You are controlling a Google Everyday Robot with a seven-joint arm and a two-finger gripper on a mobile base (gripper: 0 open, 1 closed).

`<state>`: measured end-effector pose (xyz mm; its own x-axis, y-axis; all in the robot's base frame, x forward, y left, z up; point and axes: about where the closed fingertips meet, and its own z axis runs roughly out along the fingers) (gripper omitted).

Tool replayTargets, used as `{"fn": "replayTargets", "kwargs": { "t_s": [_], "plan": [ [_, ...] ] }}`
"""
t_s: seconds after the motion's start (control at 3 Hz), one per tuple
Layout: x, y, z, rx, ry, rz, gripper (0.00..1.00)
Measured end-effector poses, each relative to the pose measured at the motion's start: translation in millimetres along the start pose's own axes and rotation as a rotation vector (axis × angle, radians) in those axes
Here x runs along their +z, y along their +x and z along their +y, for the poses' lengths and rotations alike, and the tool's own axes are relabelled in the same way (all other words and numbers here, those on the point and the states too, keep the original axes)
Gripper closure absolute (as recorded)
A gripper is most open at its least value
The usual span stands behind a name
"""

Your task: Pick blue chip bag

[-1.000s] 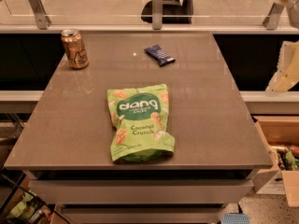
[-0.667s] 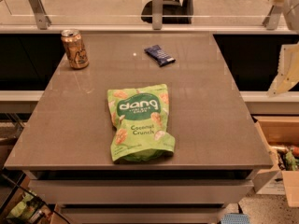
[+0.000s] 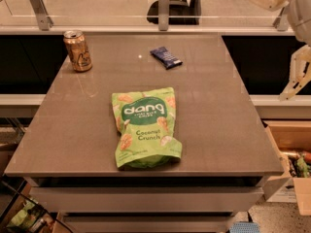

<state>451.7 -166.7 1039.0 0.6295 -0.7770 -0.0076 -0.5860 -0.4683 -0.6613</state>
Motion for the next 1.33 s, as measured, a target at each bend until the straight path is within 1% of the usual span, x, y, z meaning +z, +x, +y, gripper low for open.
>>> {"fn": "replayTargets", "kwargs": {
  "t_s": [0.33,0.67,1.0,1.33],
  "plan": [
    [2.8,-3.2,-8.2,-0.17,0.025,-0.012,0.0],
    [1.1,-5.6,-9.8,-0.272,0.027,-0.008,0.0],
    [-0.8,-7.1,-11.0,-0.273,0.028,-0.003,0.0],
    [1.5,-14.8,-16.6,-0.305,0.018,0.006,0.0]
  ]
}}
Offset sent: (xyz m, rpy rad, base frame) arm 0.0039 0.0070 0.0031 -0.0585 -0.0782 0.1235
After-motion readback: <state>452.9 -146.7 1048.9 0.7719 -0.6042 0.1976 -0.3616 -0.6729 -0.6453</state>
